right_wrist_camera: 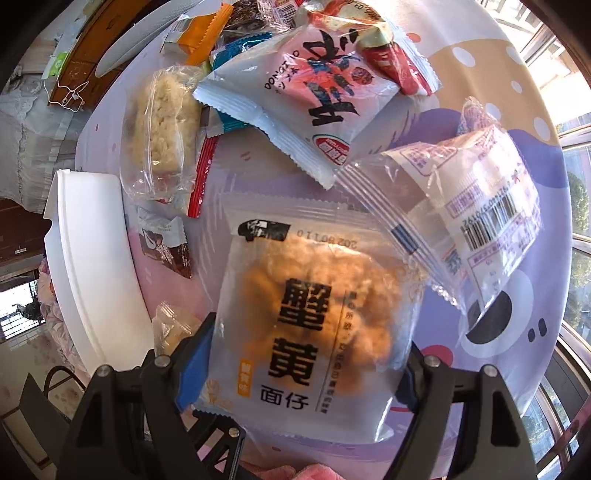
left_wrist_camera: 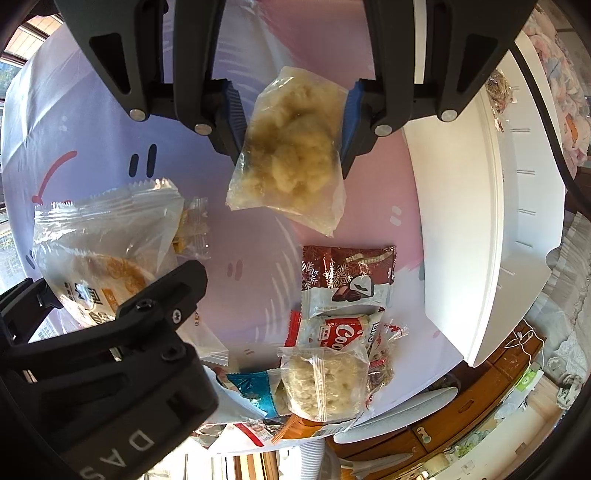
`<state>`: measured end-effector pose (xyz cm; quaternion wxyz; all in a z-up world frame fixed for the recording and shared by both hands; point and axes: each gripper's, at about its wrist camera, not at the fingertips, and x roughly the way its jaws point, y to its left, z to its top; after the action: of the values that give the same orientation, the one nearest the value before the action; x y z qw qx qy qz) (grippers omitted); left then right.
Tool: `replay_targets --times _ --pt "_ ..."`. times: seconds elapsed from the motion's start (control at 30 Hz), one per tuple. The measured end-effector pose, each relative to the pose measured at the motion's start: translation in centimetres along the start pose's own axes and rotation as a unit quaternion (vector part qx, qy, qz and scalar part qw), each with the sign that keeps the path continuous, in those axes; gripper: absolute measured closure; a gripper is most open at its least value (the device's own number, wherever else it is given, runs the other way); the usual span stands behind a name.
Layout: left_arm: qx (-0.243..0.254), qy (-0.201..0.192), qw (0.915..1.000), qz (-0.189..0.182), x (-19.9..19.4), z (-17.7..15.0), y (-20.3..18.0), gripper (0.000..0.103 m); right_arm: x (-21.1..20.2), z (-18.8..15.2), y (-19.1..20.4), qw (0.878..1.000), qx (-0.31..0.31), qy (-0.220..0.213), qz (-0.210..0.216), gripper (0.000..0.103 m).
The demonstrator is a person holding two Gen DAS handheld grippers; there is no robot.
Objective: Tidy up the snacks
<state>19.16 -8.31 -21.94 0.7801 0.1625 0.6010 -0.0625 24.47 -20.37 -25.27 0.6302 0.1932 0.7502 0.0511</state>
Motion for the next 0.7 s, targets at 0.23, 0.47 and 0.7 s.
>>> replay_targets --times 0.23,0.47,0.7 --pt "-0.013 -0.017 0.9991 -0.036 -2.8 -0.8 1.1 0.061 -1.1 -1.1 -2.6 1.0 0.008 -0.003 0.015 0.022" --pt "-0.044 -0.043 0.9955 -0.071 -6.7 -2.2 1.7 0.061 -3.3 -3.5 -3.9 0.999 0.001 -0.015 0.032 0.022" --pt "-0.058 -0.07 0.9918 -0.089 -10.2 -4.2 1.5 0.061 -5.3 -6.1 -3.8 0.998 -0.008 -0.038 0.041 0.022"
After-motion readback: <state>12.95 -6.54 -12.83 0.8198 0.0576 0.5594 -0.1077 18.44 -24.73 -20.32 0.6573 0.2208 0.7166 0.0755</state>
